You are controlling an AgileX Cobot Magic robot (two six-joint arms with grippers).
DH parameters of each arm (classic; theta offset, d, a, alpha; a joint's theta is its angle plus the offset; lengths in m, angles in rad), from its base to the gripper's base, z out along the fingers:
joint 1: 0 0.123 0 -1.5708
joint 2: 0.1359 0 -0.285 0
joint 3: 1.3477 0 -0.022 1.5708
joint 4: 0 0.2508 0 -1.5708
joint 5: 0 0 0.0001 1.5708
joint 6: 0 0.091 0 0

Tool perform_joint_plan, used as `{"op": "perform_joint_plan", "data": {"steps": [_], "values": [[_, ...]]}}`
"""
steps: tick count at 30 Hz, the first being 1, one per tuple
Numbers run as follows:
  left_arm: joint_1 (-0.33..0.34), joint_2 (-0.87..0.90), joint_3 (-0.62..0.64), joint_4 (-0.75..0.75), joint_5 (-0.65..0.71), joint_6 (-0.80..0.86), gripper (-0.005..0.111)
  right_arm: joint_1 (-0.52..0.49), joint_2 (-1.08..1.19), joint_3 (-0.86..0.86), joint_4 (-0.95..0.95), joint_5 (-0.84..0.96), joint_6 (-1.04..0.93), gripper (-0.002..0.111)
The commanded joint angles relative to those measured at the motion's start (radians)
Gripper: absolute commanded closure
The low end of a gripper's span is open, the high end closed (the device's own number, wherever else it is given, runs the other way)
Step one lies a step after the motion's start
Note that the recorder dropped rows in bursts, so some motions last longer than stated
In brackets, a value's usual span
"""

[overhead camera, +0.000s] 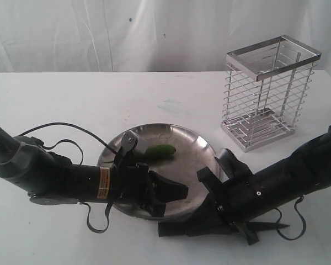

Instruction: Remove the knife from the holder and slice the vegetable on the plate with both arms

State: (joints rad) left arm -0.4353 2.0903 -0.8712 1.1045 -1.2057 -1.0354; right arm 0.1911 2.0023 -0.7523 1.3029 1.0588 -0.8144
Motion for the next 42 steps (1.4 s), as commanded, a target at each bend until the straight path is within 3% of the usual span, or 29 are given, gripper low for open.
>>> {"op": "perform_joint_plan", "data": {"steps": [1, 9, 13, 16, 19, 23, 27, 29, 32, 34, 35, 42], "values": [[-0.005, -0.008, -0.003, 0.008, -0.003, -0.007, 0.107, 0.000, 0.023, 0.007, -0.050, -0.086, -0.019, 0.108], [-0.005, -0.073, -0.003, 0.059, 0.005, -0.051, 0.107, 0.000, -0.053, 0.009, -0.095, 0.011, -0.054, 0.108], [-0.005, -0.231, -0.003, 0.170, 0.278, -0.182, 0.107, -0.002, -0.228, 0.009, -0.150, 0.004, -0.054, 0.108], [-0.005, -0.351, -0.003, 0.398, 0.510, -0.332, 0.107, 0.024, -0.364, 0.009, -0.266, -0.040, -0.054, 0.108], [-0.005, -0.440, -0.003, 0.640, 0.782, -0.593, 0.107, 0.141, -0.424, 0.000, -0.520, -0.166, 0.074, 0.108], [-0.005, -0.541, 0.009, 0.640, 0.936, -0.644, 0.107, 0.321, -0.412, -0.055, -0.838, -0.226, 0.215, 0.108], [-0.005, -0.584, 0.015, 0.640, 1.158, -0.608, 0.107, 0.412, -0.385, -0.124, -0.923, -0.278, 0.194, 0.104], [-0.005, -0.584, 0.026, 0.640, 1.200, -0.576, 0.107, 0.427, -0.366, -0.140, -0.960, -0.268, 0.190, 0.096], [-0.005, -0.562, 0.038, 0.640, 1.224, -0.557, 0.107, 0.436, -0.326, -0.155, -1.010, -0.255, 0.190, 0.076], [-0.005, -0.539, 0.026, 0.640, 1.228, -0.557, 0.107, 0.436, -0.290, -0.164, -1.017, -0.268, 0.190, 0.056], [-0.005, -0.534, 0.021, 0.640, 1.225, -0.557, 0.107, 0.436, -0.281, -0.171, -1.033, -0.268, 0.190, 0.052], [-0.005, -0.532, -0.003, 0.640, 1.172, -0.557, 0.107, 0.436, -0.266, -0.183, -1.094, -0.370, 0.182, 0.050]]}}
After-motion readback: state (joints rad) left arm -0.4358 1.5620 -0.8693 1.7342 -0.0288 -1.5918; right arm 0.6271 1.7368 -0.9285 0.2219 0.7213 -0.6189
